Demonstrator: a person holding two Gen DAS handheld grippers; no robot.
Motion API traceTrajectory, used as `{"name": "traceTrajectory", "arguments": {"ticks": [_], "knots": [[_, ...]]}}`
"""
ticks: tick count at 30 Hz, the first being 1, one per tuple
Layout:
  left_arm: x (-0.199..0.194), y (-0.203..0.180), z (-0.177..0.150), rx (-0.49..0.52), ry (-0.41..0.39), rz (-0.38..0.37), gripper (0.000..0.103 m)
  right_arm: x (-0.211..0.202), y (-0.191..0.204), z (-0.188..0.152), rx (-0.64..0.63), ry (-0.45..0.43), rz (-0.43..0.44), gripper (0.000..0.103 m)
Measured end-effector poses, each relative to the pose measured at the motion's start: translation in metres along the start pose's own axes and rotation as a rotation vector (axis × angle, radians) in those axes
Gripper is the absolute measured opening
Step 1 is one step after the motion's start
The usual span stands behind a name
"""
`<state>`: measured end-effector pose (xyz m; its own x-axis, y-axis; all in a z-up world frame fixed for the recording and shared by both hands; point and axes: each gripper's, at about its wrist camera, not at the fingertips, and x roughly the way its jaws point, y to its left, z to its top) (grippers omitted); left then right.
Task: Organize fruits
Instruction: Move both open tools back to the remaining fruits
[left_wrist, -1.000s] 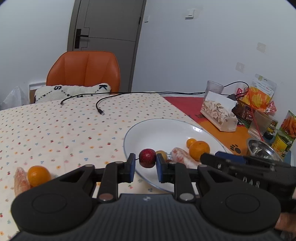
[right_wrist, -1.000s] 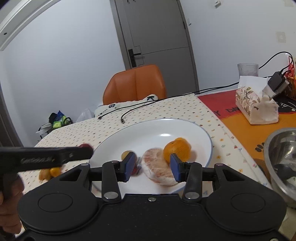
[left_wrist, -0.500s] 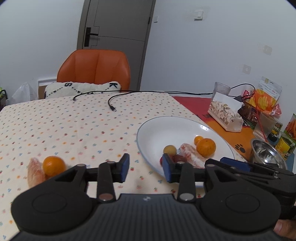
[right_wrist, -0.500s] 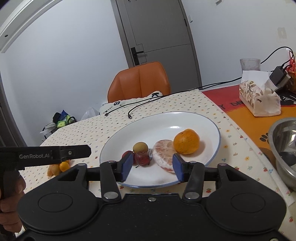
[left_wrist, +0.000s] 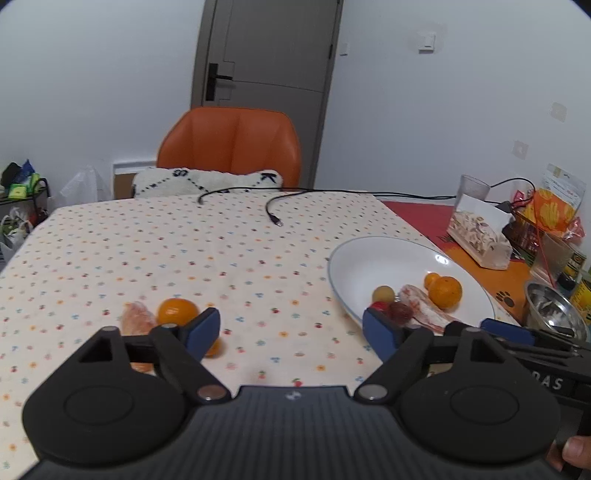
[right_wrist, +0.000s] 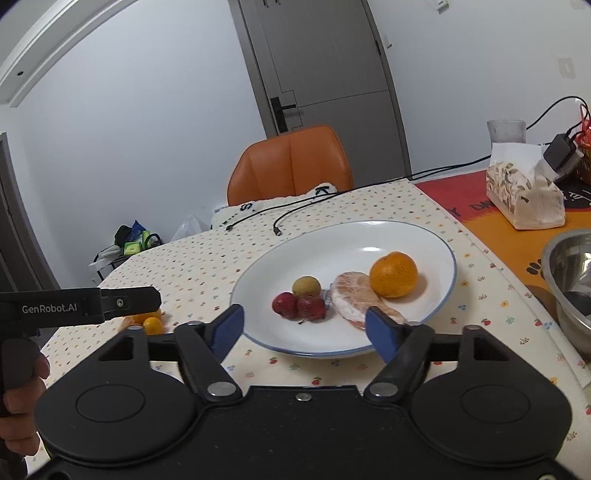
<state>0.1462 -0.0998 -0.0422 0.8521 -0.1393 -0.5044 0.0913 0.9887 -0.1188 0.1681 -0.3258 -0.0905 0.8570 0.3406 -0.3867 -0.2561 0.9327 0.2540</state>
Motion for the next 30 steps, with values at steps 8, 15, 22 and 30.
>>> {"name": "traceTrajectory", "arguments": {"ticks": [8,15,22,30], "knots": [[-0.02,0.011,-0.003,0.004,-0.033,0.061,0.093,-0.011,0.015,0.003,0.003,-0.013,0.013,0.099],[-0.04,0.021,-0.004,0.014,-0.052,0.093,0.095,-0.022,0.033,0.009,-0.012,-0.024,0.018,0.103],[-0.059,0.04,-0.004,-0.01,-0.064,0.114,0.095,-0.027,0.05,0.014,-0.016,-0.028,0.014,0.103],[-0.074,0.067,-0.006,-0.053,-0.071,0.145,0.096,-0.024,0.067,0.017,-0.02,-0.003,0.044,0.103]]}}
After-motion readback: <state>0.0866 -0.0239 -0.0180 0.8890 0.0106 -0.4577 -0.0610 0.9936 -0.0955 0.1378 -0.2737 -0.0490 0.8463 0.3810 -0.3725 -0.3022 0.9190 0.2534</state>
